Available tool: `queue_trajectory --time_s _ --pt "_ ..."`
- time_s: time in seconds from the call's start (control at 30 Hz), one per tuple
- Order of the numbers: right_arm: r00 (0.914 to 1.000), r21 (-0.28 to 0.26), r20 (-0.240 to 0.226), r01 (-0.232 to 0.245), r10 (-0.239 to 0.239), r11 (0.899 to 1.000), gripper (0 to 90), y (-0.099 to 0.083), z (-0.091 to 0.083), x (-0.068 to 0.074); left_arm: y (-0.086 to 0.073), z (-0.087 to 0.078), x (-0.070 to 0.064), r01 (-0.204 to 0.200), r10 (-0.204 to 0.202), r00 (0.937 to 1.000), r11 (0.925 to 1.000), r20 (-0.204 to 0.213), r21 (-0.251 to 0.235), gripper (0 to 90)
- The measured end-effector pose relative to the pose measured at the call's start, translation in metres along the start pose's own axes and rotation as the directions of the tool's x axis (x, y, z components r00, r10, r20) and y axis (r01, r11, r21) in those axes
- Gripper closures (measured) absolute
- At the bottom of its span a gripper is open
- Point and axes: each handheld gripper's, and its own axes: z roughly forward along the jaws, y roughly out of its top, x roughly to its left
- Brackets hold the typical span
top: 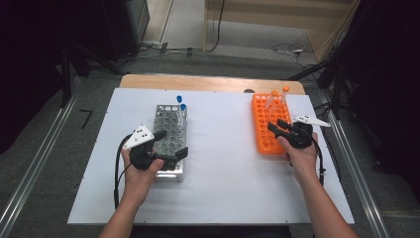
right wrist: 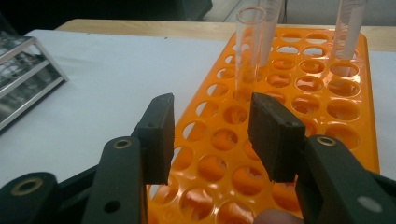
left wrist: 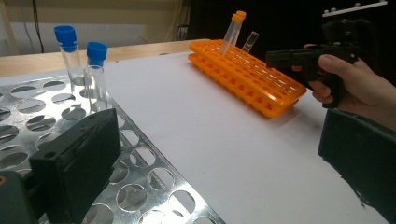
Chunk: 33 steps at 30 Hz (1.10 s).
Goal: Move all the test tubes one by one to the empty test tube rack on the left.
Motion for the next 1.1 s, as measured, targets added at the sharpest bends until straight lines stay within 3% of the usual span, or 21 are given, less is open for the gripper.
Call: queue_trajectory --time_s 0.4,0.73,0.9,1.1 --pt "0.9956 0.048 0.049 -0.082 0.079 0.996 60.3 0.020 0.033 -0.011 -0.001 -0.001 0.001 0.001 -0.001 1.0000 1.0000 0.001 0.001 0.0" --pt "0.9916 0.147 0.115 -0.077 0.060 0.986 65.5 0.027 0.046 -0.010 0.000 -0.004 0.001 0.010 -0.010 0.9999 0.9999 -0.003 -0.010 0.0" --pt "0.9893 0.159 0.138 -0.070 0.049 0.985 65.5 0.030 0.050 -0.008 0.001 -0.004 0.000 0.011 -0.011 0.9999 0.9999 -0.001 -0.006 0.0" --pt "0.9911 0.150 0.129 -0.052 0.033 0.987 61.7 0.033 0.049 -0.006 0.001 -0.003 -0.001 0.006 -0.006 1.0000 1.0000 0.001 0.000 0.0"
